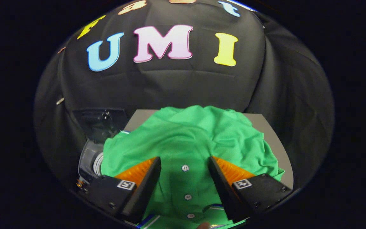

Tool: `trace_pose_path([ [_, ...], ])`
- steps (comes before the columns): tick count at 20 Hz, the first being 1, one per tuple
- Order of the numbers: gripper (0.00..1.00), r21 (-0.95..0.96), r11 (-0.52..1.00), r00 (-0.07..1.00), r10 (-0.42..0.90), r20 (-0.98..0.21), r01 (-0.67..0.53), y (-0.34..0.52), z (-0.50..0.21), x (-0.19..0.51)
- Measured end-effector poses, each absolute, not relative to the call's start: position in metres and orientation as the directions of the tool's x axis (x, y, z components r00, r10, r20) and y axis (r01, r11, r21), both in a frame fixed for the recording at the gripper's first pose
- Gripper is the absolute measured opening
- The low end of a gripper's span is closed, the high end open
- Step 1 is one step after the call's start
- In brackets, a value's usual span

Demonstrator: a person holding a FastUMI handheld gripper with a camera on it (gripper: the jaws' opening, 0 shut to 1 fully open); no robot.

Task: Put the clothes into the washing machine and then close the washing machine lid.

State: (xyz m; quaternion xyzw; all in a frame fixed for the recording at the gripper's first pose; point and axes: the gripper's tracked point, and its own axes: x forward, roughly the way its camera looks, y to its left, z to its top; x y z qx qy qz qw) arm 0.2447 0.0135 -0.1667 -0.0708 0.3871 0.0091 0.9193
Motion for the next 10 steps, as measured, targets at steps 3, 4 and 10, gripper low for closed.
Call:
trace_pose_path([
  [3,0.49,-0.153,0.983,0.706,-0.037,-0.707,-0.102,0.016,-0.167,0.247],
  [4,0.37,-0.132,0.985,0.700,-0.016,-0.714,-0.112,0.015,-0.168,0.253],
  [10,0.15,0.006,0.997,0.724,0.061,-0.687,-0.078,0.018,-0.140,0.248],
])
